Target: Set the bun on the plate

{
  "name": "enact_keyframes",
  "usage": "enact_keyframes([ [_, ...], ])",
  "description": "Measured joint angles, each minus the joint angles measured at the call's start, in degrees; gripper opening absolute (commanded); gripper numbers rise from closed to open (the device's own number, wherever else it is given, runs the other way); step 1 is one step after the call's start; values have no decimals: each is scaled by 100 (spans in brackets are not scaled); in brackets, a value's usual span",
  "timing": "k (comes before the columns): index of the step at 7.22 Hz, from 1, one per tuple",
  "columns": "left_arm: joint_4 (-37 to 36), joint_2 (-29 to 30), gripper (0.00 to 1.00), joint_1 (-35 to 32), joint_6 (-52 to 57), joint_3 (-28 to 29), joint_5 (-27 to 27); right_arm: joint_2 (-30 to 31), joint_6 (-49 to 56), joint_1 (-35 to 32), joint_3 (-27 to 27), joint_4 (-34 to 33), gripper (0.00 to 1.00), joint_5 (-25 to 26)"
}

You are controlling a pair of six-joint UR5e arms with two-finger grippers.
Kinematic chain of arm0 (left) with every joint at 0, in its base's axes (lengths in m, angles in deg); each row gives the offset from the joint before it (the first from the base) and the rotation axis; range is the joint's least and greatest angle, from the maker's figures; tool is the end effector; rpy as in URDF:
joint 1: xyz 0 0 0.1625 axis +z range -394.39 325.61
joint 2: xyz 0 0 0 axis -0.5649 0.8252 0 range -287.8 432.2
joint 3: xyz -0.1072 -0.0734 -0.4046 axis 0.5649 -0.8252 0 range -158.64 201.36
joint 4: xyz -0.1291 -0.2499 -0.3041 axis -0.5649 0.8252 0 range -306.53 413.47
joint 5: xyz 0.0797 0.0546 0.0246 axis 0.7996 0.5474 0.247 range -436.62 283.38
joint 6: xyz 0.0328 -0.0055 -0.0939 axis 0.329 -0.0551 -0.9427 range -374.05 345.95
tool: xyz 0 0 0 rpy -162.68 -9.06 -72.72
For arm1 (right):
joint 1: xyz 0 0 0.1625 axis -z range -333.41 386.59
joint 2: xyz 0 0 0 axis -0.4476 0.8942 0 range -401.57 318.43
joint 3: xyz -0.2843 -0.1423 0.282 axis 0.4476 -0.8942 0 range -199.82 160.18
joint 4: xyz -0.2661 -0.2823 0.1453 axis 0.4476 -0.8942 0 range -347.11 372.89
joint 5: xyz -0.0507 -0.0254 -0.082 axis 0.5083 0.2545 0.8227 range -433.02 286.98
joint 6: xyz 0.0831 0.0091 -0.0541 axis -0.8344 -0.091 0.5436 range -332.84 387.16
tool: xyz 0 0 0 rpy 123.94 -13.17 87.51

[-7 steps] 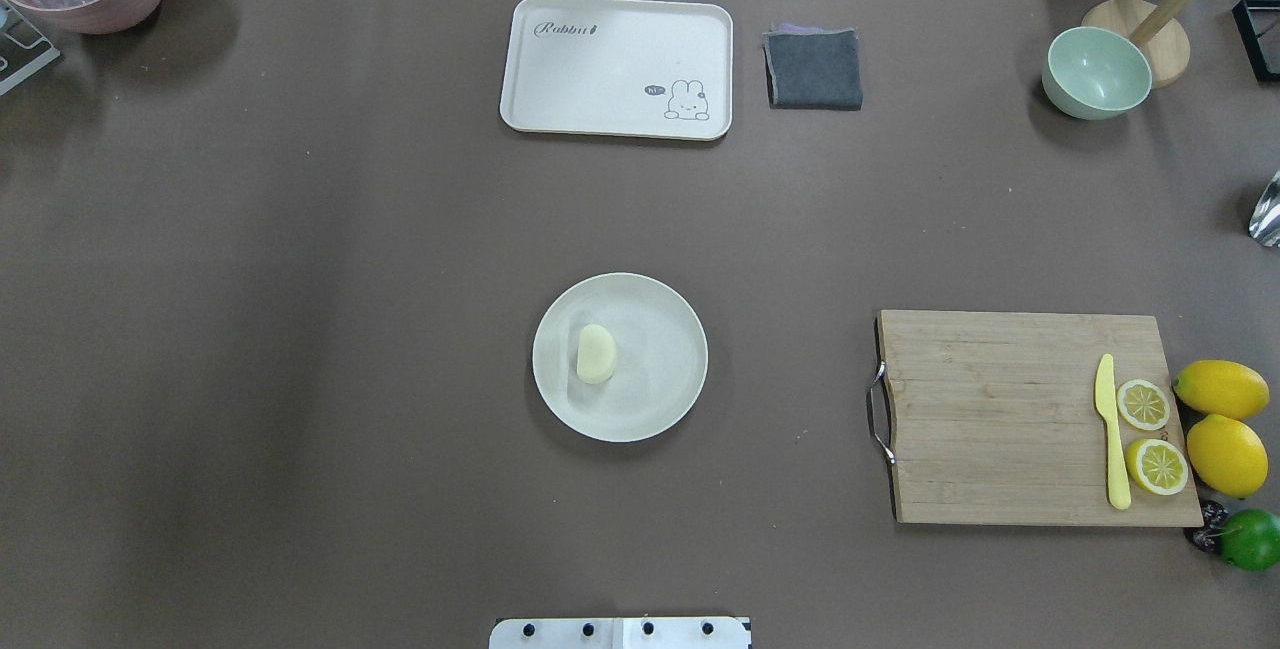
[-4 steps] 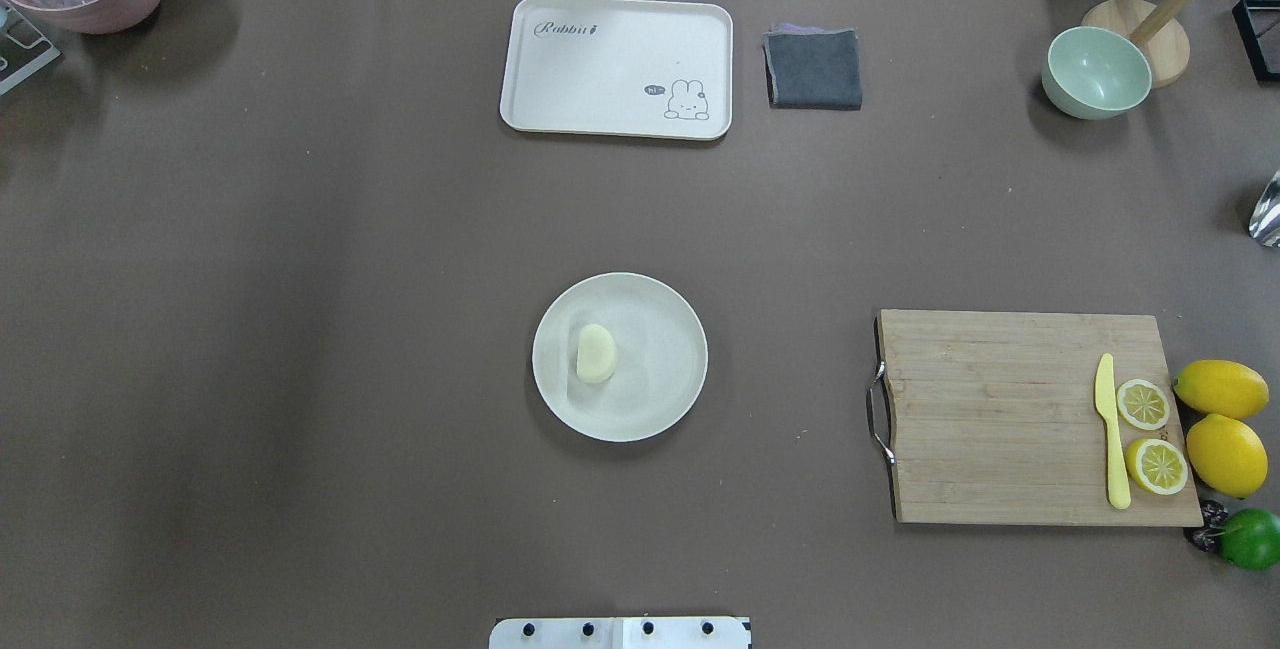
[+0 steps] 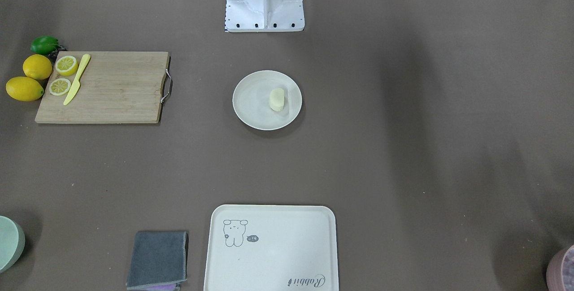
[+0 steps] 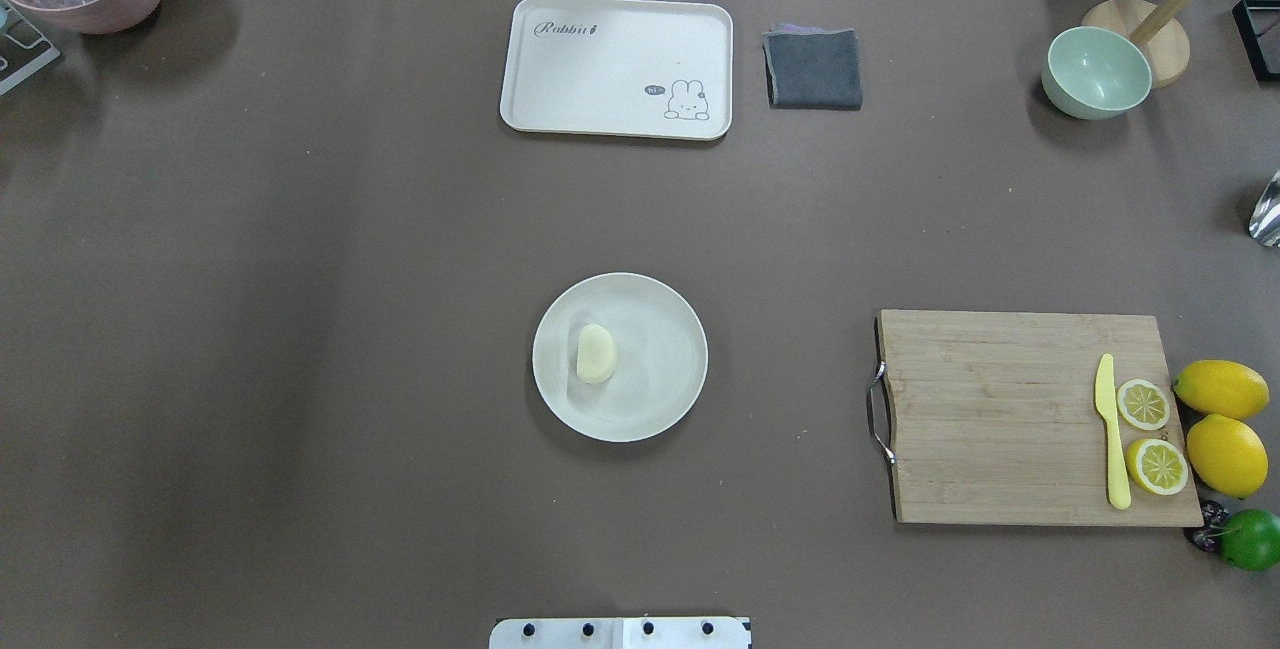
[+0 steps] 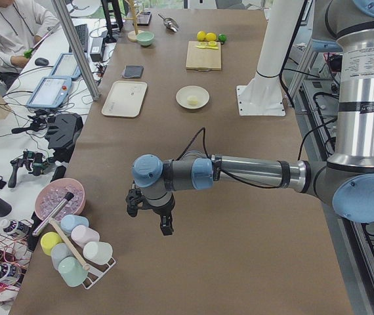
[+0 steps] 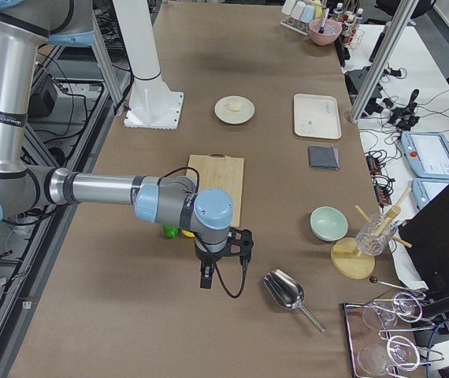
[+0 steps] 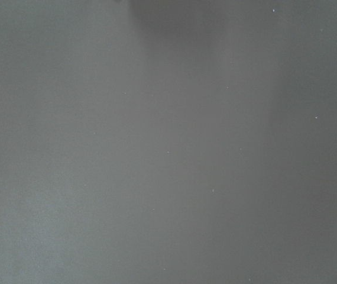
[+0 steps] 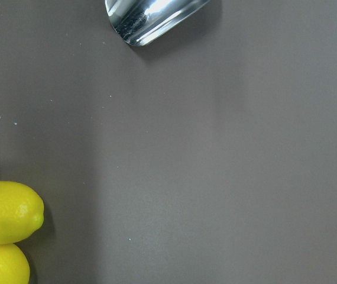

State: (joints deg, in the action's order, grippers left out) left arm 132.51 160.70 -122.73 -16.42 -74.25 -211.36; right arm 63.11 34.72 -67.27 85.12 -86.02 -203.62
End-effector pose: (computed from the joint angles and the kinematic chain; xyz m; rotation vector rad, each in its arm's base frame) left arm -0.0494 -0.4723 0.6413 -0.1407 0.7754 -0.0583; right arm 0.0934 -0.3662 0.6616 -0.0735 -0.7181 -0.0081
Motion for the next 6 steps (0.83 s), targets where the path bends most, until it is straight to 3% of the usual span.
enact_keyframes([
  [6, -2, 0, 98, 0, -2, 7, 0, 9, -26, 0, -17, 153, 100, 0],
])
